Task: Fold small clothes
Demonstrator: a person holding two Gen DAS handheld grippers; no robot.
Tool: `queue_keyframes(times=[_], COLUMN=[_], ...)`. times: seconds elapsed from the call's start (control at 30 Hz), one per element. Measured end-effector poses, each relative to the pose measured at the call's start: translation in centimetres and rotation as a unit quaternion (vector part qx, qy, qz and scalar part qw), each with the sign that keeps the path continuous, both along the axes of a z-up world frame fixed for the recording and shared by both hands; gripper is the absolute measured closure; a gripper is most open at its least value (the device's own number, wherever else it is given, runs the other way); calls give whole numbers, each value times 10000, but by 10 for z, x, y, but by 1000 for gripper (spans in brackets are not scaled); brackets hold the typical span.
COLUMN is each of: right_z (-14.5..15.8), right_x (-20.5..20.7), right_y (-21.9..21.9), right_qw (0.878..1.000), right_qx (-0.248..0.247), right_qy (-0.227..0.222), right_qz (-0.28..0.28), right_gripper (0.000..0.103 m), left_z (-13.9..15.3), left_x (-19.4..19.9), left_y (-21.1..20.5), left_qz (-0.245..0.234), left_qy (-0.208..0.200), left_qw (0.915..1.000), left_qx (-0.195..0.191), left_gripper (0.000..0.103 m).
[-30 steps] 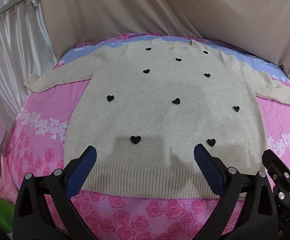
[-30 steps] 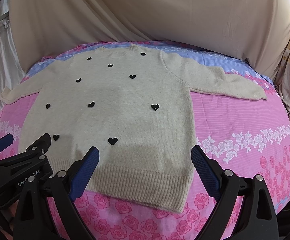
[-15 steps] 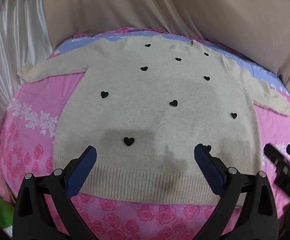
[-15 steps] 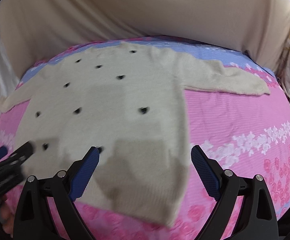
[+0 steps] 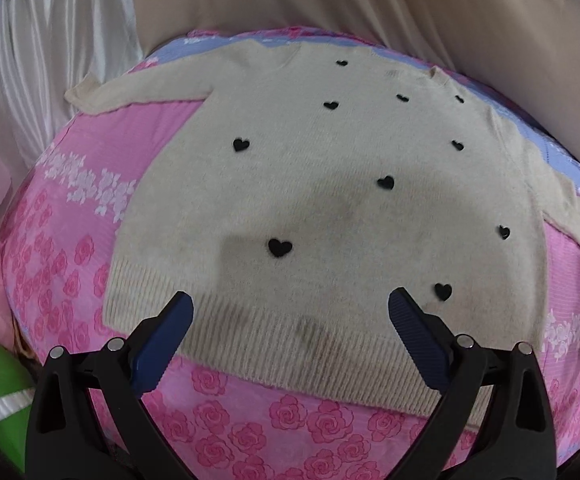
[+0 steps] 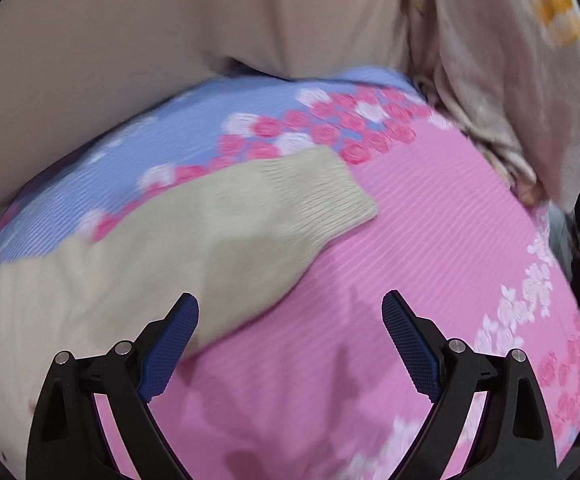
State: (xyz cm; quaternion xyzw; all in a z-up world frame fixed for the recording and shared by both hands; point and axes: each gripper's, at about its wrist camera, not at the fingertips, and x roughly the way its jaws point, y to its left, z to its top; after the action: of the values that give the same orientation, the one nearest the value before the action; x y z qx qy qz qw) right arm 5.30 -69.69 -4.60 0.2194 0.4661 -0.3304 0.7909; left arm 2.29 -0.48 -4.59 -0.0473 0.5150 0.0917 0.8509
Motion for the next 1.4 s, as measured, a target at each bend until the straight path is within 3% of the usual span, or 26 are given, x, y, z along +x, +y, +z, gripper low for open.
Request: queue_keyframes(times=[0.1,0.17,0.27,0.3,0.33,0.4,0.6,0.73,0.9,1.0,1.13,1.17,1.23,1.27,1.33,1.4], right_z=[-27,-35,-33,-33,-32,-14,88,160,201,191,144,131,107,98,84,71], right_x=[8,7,8,9,11,6,6,42,107,142,184,191,198,200,198,191], right_y=[-38,-48,-49,-50,-51,-49,-1,77,220,310,435,460,507,517,527,510], right_qw=[9976,9948,9932,9912,9866,9812,9519,9313,9065,8952,8785,8783,8927,8996,9152,9310], right_qx=[504,775,851,1017,1308,1379,1555,1555,1539,1557,1680,1597,1086,858,238,-358], right_qy=[-3,-274,-649,-753,-918,-1311,-2625,-3040,-2997,-2704,-2076,-1894,-1405,-1240,-934,-714], right_qz=[-464,-608,-448,-377,-320,-316,270,1269,2543,3181,3961,4090,4141,4099,3914,3563], right_gripper=[13,18,66,92,92,92,92,93,98,98,101,101,97,93,46,40], left_z=[-6,-8,-9,-8,-8,-5,5,11,16,17,14,13,11,12,11,8], left_x=[-4,-5,-4,-3,-2,1,8,10,11,12,12,13,13,13,12,11], left_y=[-9,-15,-21,-22,-23,-23,-9,12,49,75,113,122,140,150,166,180], left_qz=[40,9,-20,-30,-45,-110,-223,-233,-155,-66,65,94,150,172,205,231], left_qy=[117,139,159,165,162,108,-75,-212,-378,-451,-498,-488,-484,-500,-536,-521], left_qw=[9998,9996,9996,9996,9996,9997,9997,9990,9976,9974,9978,9981,9983,9983,9982,9981], left_qx=[139,226,239,221,210,172,-81,-321,-555,-562,-424,-375,-274,-224,-185,-244], left_gripper=[7,7,7,7,7,7,7,7,7,7,7,7,7,7,7,7])
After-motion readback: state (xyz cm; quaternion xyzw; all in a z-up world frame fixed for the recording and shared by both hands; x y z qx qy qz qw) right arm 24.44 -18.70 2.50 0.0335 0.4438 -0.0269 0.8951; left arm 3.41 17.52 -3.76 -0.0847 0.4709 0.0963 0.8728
